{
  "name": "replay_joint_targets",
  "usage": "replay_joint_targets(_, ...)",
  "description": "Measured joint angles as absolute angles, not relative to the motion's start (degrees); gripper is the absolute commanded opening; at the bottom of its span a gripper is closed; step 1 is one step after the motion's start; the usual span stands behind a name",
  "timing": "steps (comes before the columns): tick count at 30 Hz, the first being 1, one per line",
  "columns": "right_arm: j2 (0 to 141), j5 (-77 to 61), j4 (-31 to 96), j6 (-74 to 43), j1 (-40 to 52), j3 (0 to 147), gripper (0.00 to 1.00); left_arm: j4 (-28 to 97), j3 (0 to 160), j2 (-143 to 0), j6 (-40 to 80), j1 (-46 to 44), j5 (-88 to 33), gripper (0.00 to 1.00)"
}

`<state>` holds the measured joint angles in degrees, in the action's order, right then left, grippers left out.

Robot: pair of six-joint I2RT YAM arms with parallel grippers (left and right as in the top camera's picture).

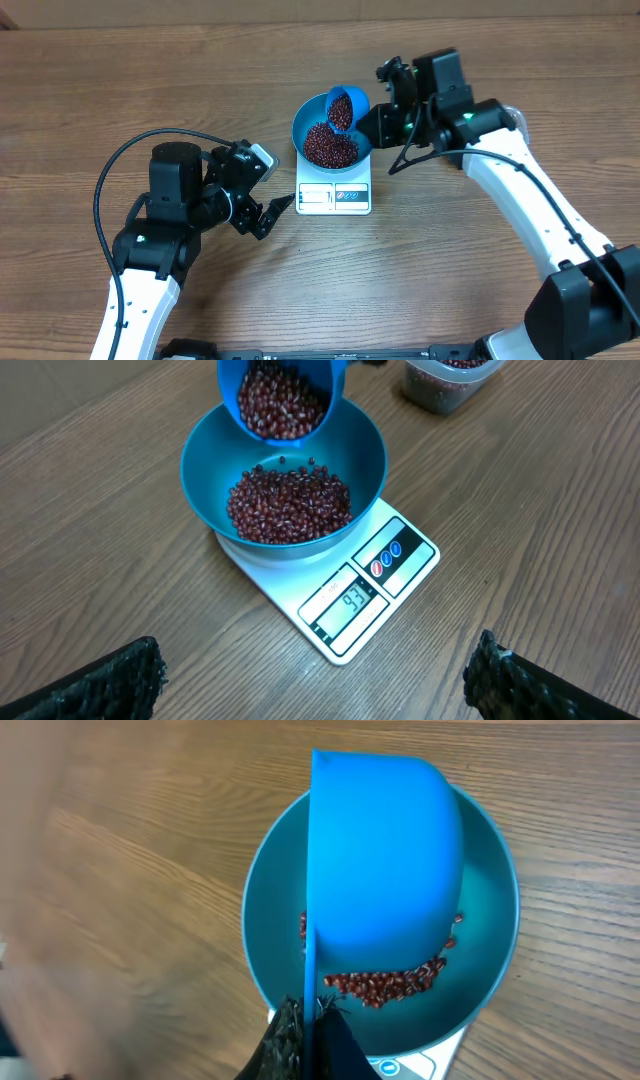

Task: Scoop item into bowl and weigh 150g on scale
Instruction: 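Tip the scoop to pour beans into the teal bowl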

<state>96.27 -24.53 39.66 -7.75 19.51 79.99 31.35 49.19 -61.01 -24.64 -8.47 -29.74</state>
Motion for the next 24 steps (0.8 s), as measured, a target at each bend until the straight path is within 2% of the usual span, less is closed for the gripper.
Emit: replay_joint_targets(24, 96.27, 4.56, 39.64, 2.04, 32.08, 79.99, 0.04, 31.35, 49.19, -61.01, -24.64, -8.47, -29.74, 1.00)
